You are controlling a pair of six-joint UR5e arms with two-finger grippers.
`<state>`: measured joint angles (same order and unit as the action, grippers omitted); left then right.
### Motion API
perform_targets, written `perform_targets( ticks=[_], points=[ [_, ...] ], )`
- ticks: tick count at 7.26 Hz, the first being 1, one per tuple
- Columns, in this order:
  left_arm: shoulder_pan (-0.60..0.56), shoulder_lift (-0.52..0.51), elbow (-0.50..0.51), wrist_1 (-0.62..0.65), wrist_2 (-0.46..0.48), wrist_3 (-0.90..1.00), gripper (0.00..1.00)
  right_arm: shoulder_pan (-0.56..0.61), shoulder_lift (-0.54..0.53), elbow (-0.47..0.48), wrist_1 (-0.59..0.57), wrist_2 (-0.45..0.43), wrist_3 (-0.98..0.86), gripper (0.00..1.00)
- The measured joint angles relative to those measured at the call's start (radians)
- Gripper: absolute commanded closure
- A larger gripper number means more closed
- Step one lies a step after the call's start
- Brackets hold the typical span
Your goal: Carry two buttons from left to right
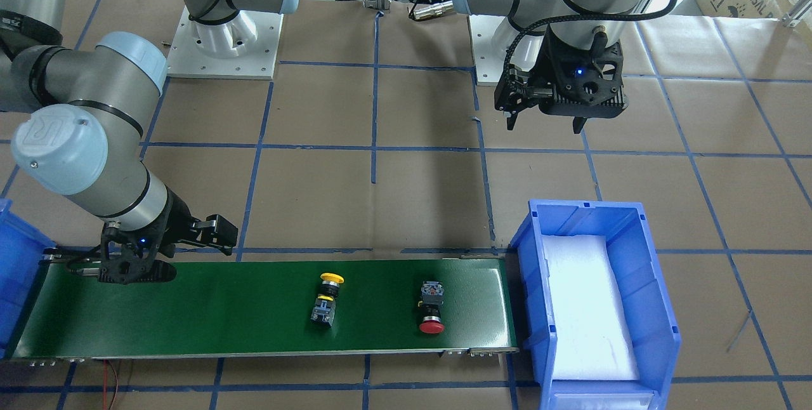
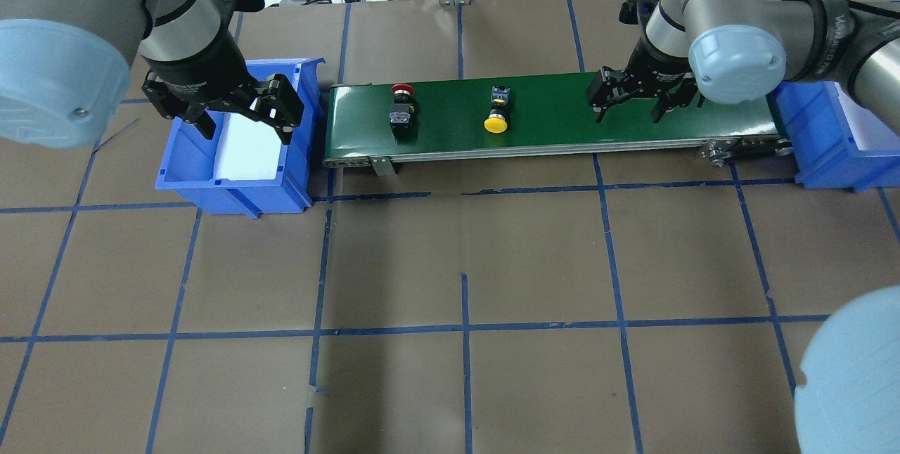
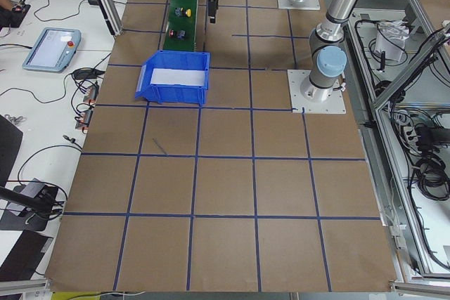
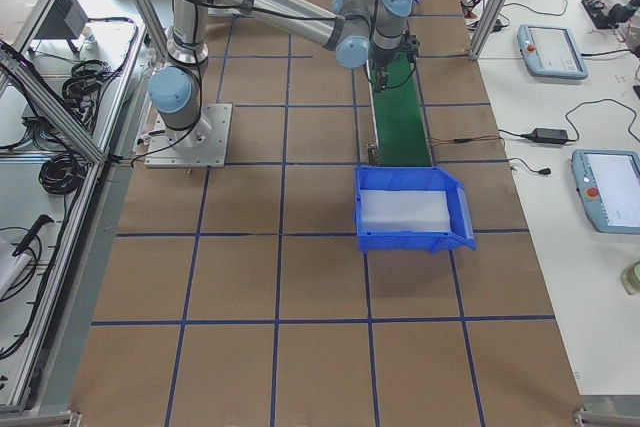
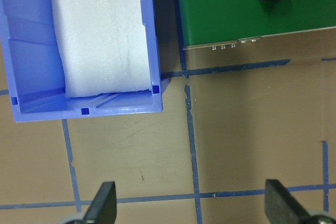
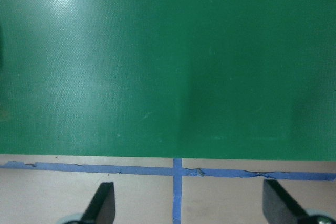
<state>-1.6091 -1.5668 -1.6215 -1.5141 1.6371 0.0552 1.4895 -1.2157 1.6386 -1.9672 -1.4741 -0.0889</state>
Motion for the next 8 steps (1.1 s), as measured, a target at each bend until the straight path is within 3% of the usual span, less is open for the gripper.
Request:
perform_targets(
  ticks=[4, 8],
  points=[
    [-0.001, 0.009, 0.0, -0.004, -0.004, 0.0, 0.0, -0.002, 0.011, -0.005, -0.011, 0.066, -0.002, 0.0],
    [0.001, 0.01, 0.0, -0.004, -0.004, -0.001, 0.0, -0.002, 0.024, -0.011, -0.03, 0.074, -0.004, 0.0]
  ],
)
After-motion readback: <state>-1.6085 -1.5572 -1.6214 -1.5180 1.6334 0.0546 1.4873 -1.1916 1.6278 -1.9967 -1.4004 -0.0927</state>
